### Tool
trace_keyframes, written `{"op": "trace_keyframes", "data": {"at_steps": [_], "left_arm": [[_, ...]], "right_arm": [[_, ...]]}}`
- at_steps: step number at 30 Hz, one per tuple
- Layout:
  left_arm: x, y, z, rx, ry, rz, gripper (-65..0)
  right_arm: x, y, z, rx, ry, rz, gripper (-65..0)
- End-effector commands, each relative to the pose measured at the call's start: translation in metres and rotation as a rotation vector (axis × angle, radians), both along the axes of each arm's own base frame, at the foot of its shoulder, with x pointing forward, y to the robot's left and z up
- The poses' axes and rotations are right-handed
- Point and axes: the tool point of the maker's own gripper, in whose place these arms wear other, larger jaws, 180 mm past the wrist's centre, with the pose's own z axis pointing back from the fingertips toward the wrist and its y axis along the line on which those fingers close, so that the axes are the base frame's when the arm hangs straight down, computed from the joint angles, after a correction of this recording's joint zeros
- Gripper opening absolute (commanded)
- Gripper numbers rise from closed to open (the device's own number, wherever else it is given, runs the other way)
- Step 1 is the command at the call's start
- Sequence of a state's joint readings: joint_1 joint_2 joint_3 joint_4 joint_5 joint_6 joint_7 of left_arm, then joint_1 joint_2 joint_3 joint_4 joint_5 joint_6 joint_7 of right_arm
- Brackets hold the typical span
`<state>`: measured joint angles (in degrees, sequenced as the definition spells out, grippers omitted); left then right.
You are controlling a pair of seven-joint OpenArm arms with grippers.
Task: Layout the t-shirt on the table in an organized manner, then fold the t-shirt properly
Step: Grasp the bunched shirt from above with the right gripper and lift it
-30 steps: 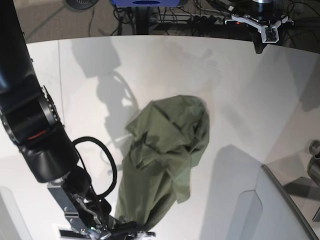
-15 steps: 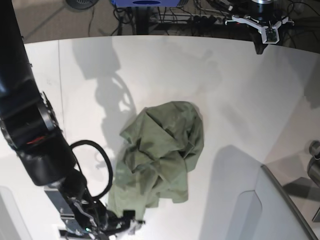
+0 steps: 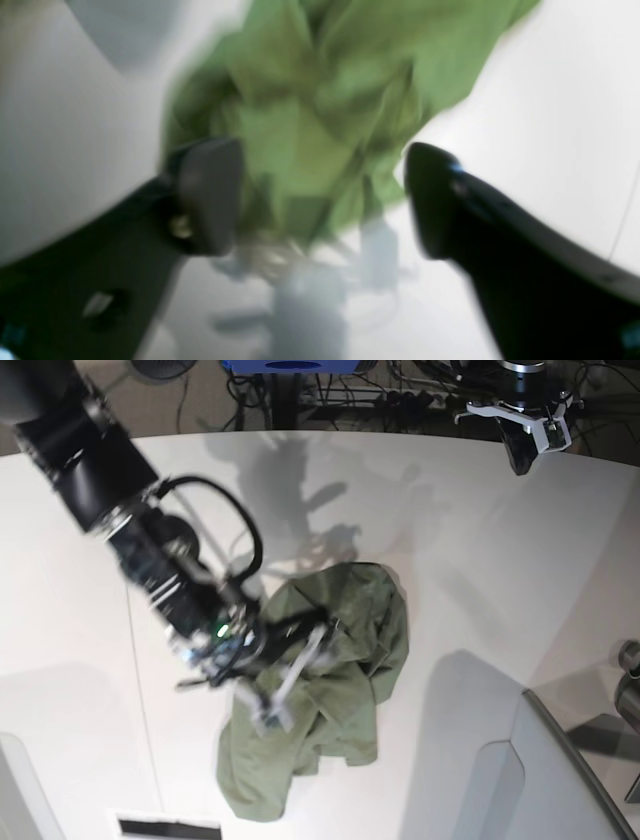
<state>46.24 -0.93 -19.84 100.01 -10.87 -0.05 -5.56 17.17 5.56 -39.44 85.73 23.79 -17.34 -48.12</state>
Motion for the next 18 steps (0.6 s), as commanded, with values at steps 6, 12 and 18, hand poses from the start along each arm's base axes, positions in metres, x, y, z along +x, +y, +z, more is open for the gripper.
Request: {"op": "trace_keyframes", "data": {"at_steps": [6, 12, 18], "left_arm": [[0.0, 0.006, 0.009, 0.052, -0.015, -0.017, -65.0], [-0.003, 0.006, 0.007, 0.056, -0.005, -0.018, -65.0], [-0.002, 0.006, 0.007, 0.056, -0.006, -0.018, -65.0]], "right_arm": [[-0.006, 0.042, -0.009, -0.171, -0.126, 0.072, -14.3], [0.001, 0.038, -0.035, -0.302, -0.178, 0.084, -16.7], [0.001, 0.038, -0.045, -0.332, -0.192, 0.099, -16.8]]}}
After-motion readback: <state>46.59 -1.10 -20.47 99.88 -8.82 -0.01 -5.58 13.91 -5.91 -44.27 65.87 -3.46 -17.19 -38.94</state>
